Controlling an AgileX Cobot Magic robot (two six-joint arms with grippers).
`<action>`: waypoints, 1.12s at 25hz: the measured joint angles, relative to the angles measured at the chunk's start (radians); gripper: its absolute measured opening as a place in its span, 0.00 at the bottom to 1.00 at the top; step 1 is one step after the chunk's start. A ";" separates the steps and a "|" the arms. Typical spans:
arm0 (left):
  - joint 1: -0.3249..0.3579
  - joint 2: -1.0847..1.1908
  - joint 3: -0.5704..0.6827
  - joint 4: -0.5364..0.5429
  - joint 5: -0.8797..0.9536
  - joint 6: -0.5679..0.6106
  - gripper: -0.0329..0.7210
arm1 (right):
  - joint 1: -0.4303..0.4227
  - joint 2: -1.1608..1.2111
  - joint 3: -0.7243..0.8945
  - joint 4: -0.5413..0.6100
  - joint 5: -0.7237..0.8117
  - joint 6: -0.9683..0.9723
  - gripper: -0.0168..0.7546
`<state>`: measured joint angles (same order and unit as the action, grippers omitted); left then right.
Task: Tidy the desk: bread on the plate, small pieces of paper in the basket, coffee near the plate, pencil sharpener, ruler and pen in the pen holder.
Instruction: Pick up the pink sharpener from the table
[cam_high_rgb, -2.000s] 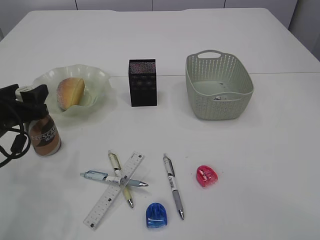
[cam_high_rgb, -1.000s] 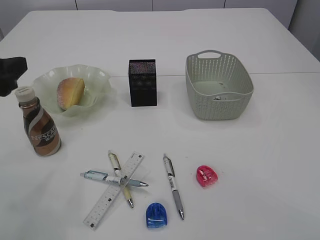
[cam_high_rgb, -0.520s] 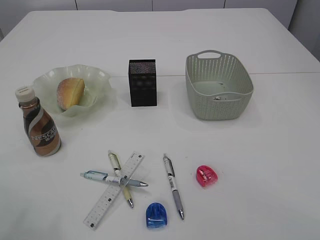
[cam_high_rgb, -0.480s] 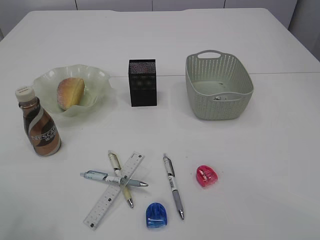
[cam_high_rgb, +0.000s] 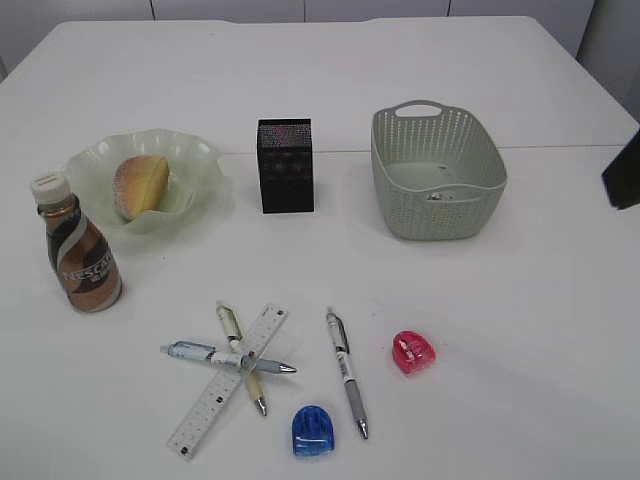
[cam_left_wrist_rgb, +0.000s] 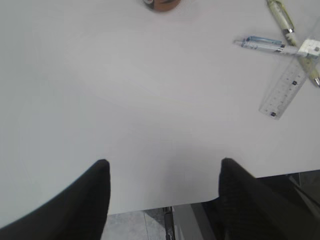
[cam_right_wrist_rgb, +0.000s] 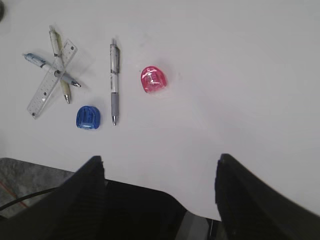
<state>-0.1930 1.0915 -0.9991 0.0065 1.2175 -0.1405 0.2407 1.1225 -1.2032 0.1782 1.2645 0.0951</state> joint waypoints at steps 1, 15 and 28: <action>0.000 0.000 0.000 0.005 0.005 -0.002 0.70 | 0.000 0.028 0.000 0.009 -0.002 0.004 0.68; 0.000 -0.001 0.000 0.030 0.017 -0.020 0.70 | 0.038 0.409 0.000 0.030 -0.073 0.005 0.68; 0.000 -0.003 0.000 0.030 0.017 -0.035 0.70 | 0.159 0.633 -0.021 -0.123 -0.238 -0.084 0.61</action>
<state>-0.1930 1.0886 -0.9991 0.0362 1.2346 -0.1754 0.3994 1.7552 -1.2246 0.0556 1.0264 0.0107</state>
